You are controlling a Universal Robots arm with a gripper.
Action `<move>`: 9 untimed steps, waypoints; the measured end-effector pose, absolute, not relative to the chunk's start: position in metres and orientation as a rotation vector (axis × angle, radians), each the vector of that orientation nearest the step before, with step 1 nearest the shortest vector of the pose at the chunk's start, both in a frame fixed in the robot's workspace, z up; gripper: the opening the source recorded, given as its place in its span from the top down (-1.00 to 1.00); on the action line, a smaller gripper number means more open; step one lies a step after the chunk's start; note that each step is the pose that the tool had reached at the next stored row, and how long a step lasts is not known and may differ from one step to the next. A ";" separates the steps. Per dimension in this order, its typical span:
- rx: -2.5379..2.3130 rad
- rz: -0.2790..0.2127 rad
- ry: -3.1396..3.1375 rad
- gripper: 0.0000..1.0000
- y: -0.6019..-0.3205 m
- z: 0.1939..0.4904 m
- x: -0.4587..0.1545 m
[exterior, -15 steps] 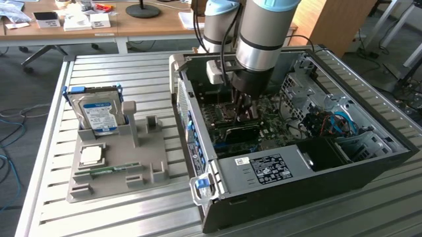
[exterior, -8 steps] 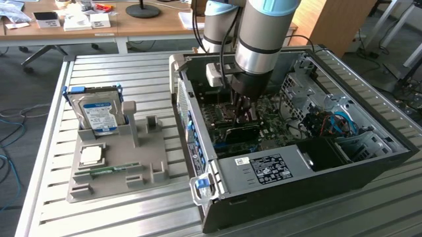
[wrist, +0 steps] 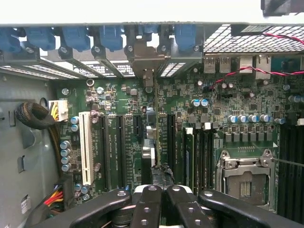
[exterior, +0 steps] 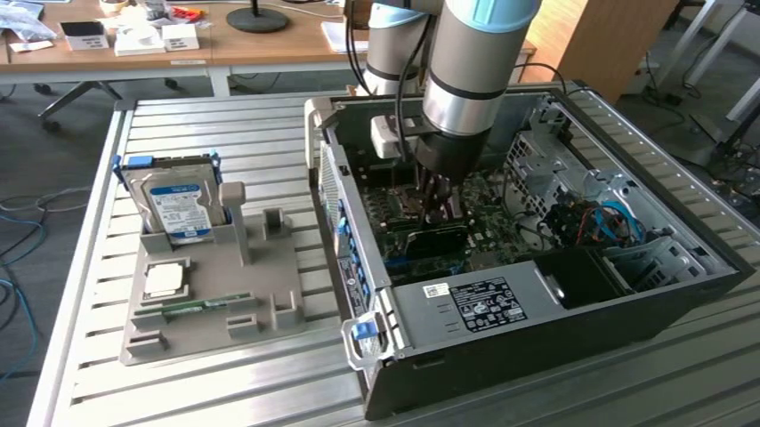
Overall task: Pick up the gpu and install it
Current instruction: 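Press down on the gpu until it lock into place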
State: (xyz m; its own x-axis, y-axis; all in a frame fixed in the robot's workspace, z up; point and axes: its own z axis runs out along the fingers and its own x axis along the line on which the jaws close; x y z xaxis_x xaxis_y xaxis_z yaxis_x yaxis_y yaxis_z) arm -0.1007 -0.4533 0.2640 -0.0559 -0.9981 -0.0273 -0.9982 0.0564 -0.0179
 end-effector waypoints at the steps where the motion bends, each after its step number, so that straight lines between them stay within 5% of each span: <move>1: -2.136 0.009 2.260 0.79 -0.453 0.264 -0.101; 9: -2.136 0.009 2.260 0.79 -0.453 0.261 -0.101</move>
